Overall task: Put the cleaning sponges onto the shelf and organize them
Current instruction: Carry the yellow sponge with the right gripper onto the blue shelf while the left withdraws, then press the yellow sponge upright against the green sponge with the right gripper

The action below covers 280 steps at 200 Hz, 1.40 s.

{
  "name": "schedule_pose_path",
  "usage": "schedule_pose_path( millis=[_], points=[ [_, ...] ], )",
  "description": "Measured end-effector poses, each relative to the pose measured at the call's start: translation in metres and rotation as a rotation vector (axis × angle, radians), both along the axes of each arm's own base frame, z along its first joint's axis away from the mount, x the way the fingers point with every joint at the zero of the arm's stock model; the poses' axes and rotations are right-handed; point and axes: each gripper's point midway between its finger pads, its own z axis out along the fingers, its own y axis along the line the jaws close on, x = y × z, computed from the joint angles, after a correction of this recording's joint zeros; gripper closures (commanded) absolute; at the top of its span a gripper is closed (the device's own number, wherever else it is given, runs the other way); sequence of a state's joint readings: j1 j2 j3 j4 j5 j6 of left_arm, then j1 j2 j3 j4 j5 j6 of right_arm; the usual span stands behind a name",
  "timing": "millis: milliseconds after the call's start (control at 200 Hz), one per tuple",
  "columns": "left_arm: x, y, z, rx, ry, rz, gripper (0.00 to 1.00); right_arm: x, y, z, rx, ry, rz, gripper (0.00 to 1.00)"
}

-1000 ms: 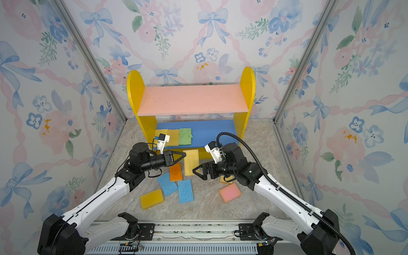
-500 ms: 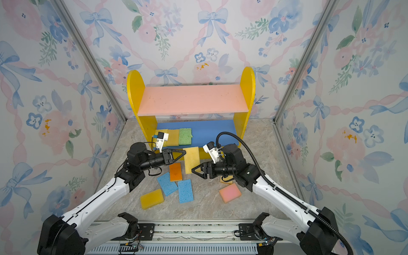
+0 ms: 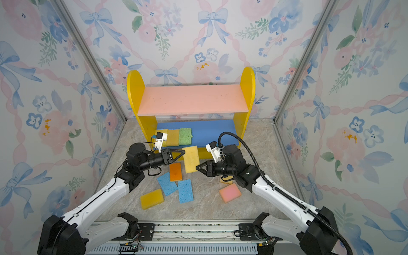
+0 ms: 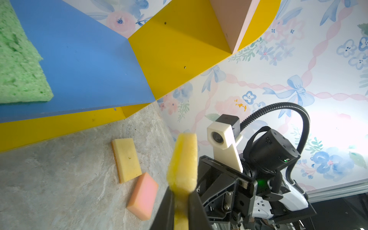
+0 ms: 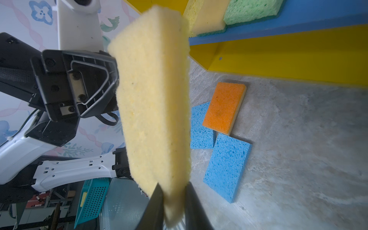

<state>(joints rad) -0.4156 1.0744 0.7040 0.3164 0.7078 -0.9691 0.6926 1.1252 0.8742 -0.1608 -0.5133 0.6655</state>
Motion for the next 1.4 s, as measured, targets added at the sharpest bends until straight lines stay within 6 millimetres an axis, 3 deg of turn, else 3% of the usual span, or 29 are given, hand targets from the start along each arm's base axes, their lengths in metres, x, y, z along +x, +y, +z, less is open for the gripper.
schedule_pose_path(
  millis=[105,210,350,495,745,870,1115,1245,1400],
  points=[
    [0.000,0.005,-0.006,0.039,-0.007,0.019,0.25,0.008,-0.008,-0.004,-0.031,0.002,-0.049,0.80],
    [0.003,0.017,-0.008,0.102,-0.026,0.069,0.02,0.024,-0.023,-0.003,-0.072,0.002,-0.132,0.79],
    [0.009,0.045,0.000,0.177,-0.088,0.179,0.02,0.051,-0.044,0.009,-0.143,-0.036,-0.240,0.78],
    [0.013,0.076,0.003,0.243,-0.132,0.290,0.02,0.080,-0.048,0.017,-0.196,-0.064,-0.278,0.76],
    [0.022,0.140,-0.003,0.365,-0.154,0.518,0.02,0.126,-0.040,-0.016,-0.310,-0.012,-0.274,0.76],
    [0.023,0.161,-0.014,0.415,-0.145,0.581,0.02,0.143,-0.031,-0.028,-0.337,0.002,-0.262,0.76],
    [0.023,0.173,-0.030,0.479,-0.127,0.598,0.02,0.173,-0.020,-0.054,-0.369,0.044,-0.262,0.75],
    [0.022,0.174,-0.035,0.499,-0.127,0.596,0.02,0.186,-0.018,-0.061,-0.371,0.062,-0.268,0.61],
    [0.021,0.176,-0.053,0.526,-0.097,0.589,0.02,0.192,-0.016,-0.064,-0.374,0.056,-0.265,0.55]
  ],
)
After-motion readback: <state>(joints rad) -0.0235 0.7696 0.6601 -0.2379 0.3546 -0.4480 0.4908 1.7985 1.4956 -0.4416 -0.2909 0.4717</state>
